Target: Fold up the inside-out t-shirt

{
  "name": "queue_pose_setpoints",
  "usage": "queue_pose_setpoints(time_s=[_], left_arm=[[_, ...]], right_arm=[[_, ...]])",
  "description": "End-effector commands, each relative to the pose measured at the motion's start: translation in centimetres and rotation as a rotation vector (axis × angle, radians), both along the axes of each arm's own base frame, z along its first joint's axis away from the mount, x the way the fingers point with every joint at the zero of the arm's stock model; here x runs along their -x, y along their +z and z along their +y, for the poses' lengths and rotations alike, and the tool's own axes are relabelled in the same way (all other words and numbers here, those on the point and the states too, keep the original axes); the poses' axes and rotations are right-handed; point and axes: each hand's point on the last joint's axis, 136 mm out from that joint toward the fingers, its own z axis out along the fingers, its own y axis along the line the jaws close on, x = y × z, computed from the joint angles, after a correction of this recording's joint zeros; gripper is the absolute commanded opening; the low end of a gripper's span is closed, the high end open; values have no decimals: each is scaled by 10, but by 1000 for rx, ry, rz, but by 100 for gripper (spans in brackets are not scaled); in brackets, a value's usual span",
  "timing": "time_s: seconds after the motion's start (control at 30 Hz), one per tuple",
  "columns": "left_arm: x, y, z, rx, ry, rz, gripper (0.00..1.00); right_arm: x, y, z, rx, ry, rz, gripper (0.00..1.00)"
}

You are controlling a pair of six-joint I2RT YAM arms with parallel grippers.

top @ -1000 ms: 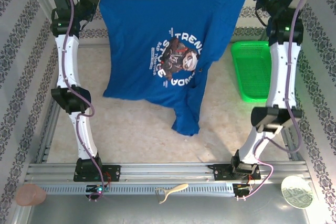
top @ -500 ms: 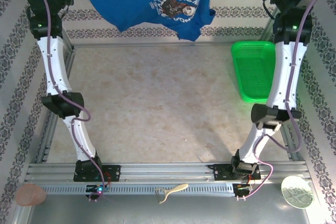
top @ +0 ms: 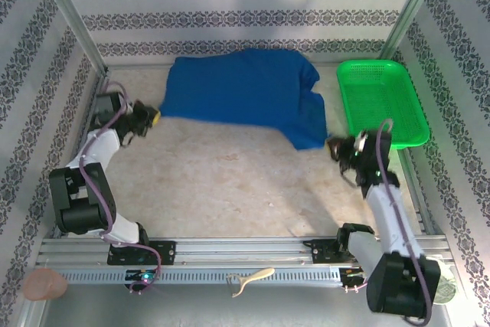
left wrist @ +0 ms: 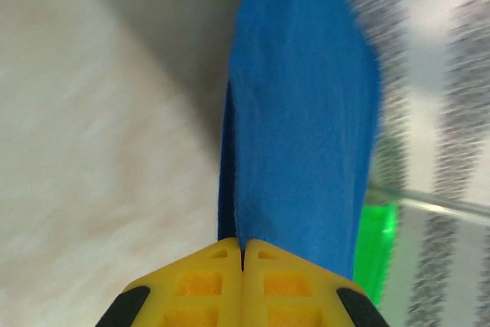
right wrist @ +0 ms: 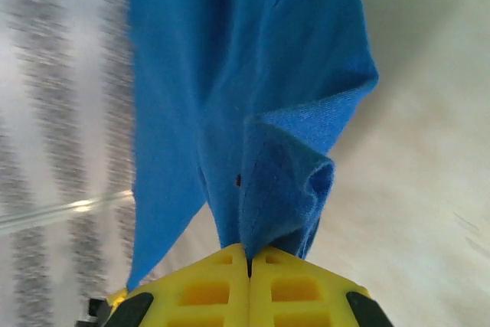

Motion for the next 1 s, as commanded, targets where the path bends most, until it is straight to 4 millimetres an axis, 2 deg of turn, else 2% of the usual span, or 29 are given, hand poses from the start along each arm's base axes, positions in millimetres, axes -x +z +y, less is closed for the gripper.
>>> queue_pose_setpoints(time_s=[0.0, 0.03, 0.1, 0.2, 0.4, 0.67, 0.73, 0.77, 0.83, 0.87, 0.93, 0.97], left_arm=[[9, 8, 6, -115, -55, -111, 0], [16, -2, 4, -126, -71, -84, 0], [28, -14, 3, -146, -94, -50, 0], [45, -27, 2, -168, -119, -4, 0], [81, -35, 0, -196, -111, 59, 0], [139, -48, -2, -231, -45, 130, 0], [150, -54, -3, -236, -39, 150, 0], [153, -57, -4, -236, -40, 159, 0], [156, -59, -4, -233, -32, 161, 0], [156, -59, -3, -237, -29, 159, 3], [156, -57, 0, -258, -21, 159, 21], [155, -53, 4, -276, -18, 158, 31]], right_arm=[[33, -24, 6, 31, 41, 9, 0], [46, -40, 9, 19, 45, 47, 0], [64, -54, 12, 24, 50, 90, 0], [84, -62, 15, 30, 61, 123, 0], [108, -59, 20, 27, 71, 155, 0], [138, -55, 26, 20, 89, 210, 0], [146, -58, 28, 15, 92, 230, 0], [147, -47, 29, 15, 95, 204, 0], [152, -43, 33, -4, 105, 204, 0], [156, -42, 35, -11, 110, 206, 0], [166, -43, 38, -13, 123, 235, 3], [172, -44, 38, -6, 130, 256, 18]])
